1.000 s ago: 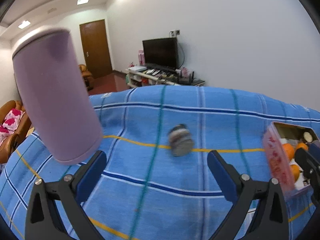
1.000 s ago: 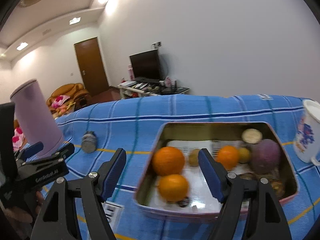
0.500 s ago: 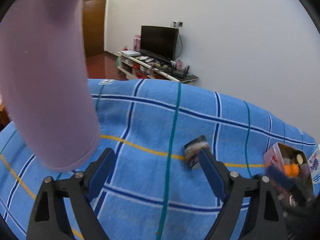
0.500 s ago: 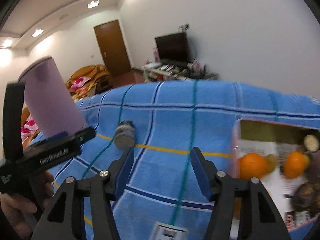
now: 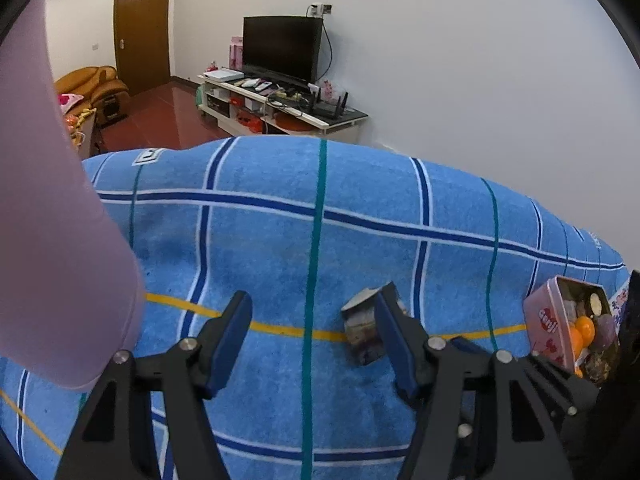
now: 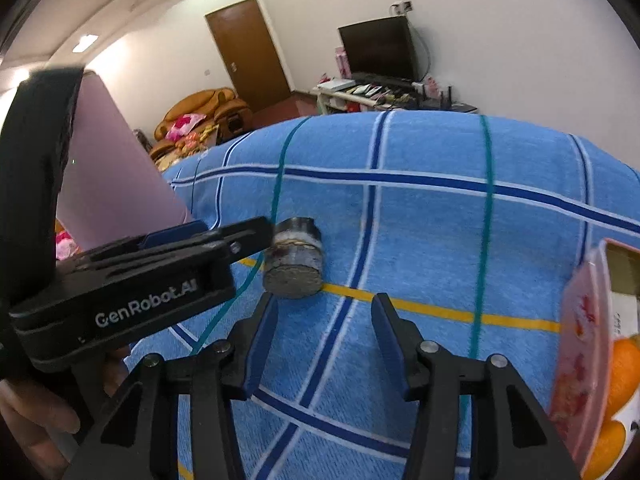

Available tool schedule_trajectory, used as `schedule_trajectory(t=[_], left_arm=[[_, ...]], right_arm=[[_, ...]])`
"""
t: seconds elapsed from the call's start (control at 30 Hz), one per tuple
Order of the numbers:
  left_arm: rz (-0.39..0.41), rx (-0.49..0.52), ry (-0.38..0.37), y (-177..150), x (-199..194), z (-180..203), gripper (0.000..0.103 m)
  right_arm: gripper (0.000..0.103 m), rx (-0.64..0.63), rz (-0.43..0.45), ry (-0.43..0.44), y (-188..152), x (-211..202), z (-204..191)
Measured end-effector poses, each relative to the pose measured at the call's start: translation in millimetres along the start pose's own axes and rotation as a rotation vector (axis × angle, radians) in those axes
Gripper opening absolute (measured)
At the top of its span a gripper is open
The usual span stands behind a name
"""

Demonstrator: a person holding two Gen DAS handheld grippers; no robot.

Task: Organize fruits
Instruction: 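Grasp the grey cylindrical can with the left tool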

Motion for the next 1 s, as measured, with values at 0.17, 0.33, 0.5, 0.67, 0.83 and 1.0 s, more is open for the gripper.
schedule_trajectory(t=[0.17, 0.33, 0.5, 0.67, 0.83, 1.0], left_arm=[[-0.016, 0.012, -0.032, 8, 5, 8, 0.061], [-0.034, 0.026, -0.067, 8, 4, 12, 0.059], [-0.048, 0.020, -0.109, 13, 7, 14, 0.059], [-0.062, 0.086, -0.103, 7, 15, 31, 0.061], [-0.082, 0.013, -0.205, 2, 20, 37, 0.043], [-0.042, 0.042, -0.188, -2, 13, 40, 0.042]], right_arm=[[0.051, 0.005, -0.022, 0.034, 5, 14, -8], [0.051, 0.040, -0.035, 0.053, 11, 23, -6], [0.048, 0.075, -0.028, 0.078, 14, 25, -3], [0.040, 0.059, -0.040, 0.085, 14, 30, -7], [0.039, 0.071, -0.039, 0.099, 13, 27, -6], [0.039, 0.050, -0.042, 0.085, 9, 24, -9]])
Point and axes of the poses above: each gripper's, at about its wrist camera, not at the fingertips, and x roughly the way its jaws point, z to its right, y to its top, the point moved 9 cm from there along x, roughly the way its jaws point, and after that the axes turned 7 degrees about y, right-handed, at the moved point
